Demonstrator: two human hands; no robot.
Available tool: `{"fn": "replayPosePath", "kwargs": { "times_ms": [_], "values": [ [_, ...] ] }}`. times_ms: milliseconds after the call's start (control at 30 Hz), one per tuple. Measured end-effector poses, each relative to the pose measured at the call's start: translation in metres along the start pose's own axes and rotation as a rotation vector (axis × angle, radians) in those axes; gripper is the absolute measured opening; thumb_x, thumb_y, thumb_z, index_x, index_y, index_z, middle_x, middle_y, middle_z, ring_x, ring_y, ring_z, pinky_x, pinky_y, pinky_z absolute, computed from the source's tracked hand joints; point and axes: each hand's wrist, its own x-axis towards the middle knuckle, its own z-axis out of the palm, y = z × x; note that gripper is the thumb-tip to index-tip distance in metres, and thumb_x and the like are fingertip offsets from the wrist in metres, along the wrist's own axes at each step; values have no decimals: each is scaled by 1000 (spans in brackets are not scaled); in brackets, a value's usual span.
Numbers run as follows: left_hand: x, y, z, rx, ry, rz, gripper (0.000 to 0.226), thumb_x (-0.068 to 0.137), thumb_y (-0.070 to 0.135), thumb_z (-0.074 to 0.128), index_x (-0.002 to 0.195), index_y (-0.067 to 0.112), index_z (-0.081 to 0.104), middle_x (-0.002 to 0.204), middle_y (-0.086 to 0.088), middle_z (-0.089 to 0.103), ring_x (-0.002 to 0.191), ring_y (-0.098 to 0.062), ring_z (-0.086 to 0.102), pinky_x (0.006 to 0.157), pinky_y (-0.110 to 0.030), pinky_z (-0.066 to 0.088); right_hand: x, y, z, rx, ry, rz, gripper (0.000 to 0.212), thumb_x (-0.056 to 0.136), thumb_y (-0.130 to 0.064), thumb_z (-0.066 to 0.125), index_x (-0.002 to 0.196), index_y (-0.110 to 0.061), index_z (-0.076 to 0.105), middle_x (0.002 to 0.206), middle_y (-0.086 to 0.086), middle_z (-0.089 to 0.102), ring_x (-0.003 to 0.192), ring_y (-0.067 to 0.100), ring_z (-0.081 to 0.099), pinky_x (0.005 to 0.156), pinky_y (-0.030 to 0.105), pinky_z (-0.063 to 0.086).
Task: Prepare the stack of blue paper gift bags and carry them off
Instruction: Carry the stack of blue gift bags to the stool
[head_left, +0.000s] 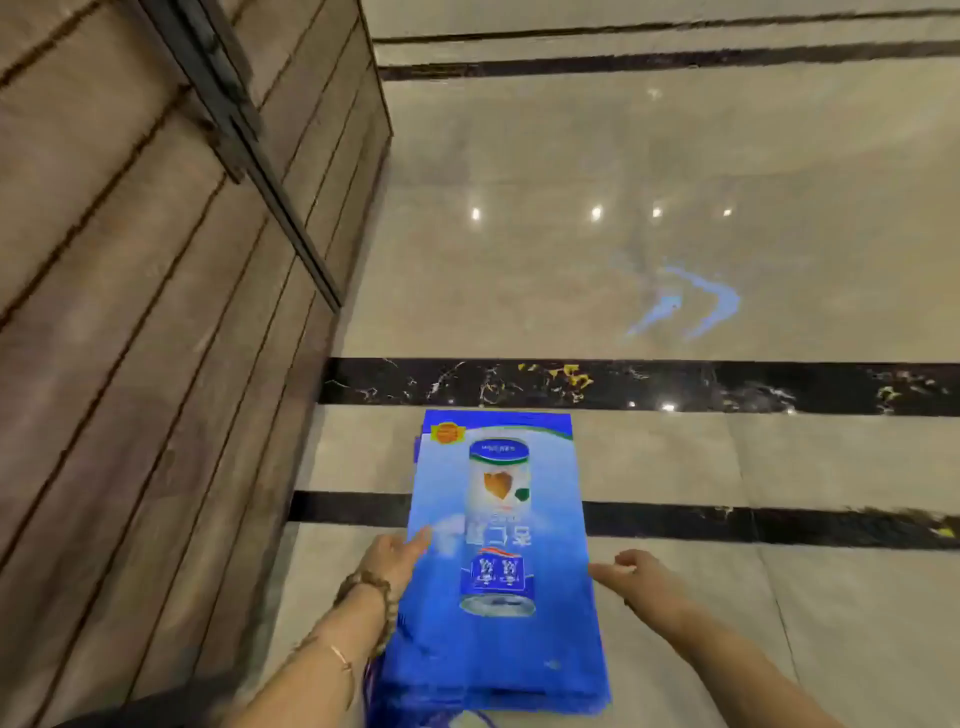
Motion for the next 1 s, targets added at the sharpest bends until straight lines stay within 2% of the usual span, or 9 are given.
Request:
{"fn": "replayPosePath", "kwargs": {
  "times_ms": [67,167,367,500,600,667,733,833,1000],
  "values": [
    [37,-23,17,-80,56,23,59,68,53,69,94,1,65,86,-20,67,85,-28,62,75,-36,46,30,9,17,21,-81,24,40,78,-52,65,89,-16,51,86,-2,51,75,11,49,61,23,37],
    [80,-51,34,-131,-15,-29,62,87,36,62,130,-6,46,133,-20,51,117,-28,52,99,-33,37,66,21,38,134,-178,30,39,78,-47,67,85,-9,66,84,2,68,68,12,59,52,16,41],
    [88,-62,41,-104,-42,-107,92,82,53,60,147,5,17,147,-13,36,131,-30,40,102,-29,32,73,28,50,338,-202,91,37,73,-41,73,87,-7,70,81,5,75,74,20,71,60,23,52],
    [87,-65,38,28,-59,-125,89,68,72,59,132,10,48,136,-12,50,122,-29,49,104,-35,37,77,29,56,340,-160,63,35,74,-35,74,88,-3,70,79,8,75,74,24,71,68,30,53],
    [93,-74,36,139,53,-6,85,46,84,59,103,22,69,112,-6,63,100,-26,62,89,-35,50,81,34,63,334,-109,12,30,74,-32,75,89,-7,68,80,7,75,74,24,72,75,38,57],
    [91,-78,35,83,53,68,45,65,63,70,82,22,70,98,-6,68,82,-19,66,74,-29,52,79,37,66,344,-102,-4,30,74,-31,75,90,-7,67,81,7,75,74,26,72,78,43,57],
    [88,-77,37,-115,-59,55,19,77,35,74,82,18,68,91,-10,72,74,-18,68,69,-27,51,78,36,65,399,-159,13,33,75,-29,74,96,-5,66,85,10,74,78,29,71,81,44,56],
    [93,-78,36,-351,-229,-50,31,74,24,77,97,6,68,83,-12,74,73,-26,70,71,-34,55,80,29,59,481,-318,55,36,78,-28,69,105,-4,65,95,14,73,88,33,70,84,44,54],
    [88,-86,44,-457,-302,-140,83,35,43,92,104,4,67,96,-15,72,91,-32,68,87,-44,52,80,32,59,674,-420,145,43,78,-28,67,114,-5,61,106,21,69,99,39,65,87,46,52]
  ]
}}
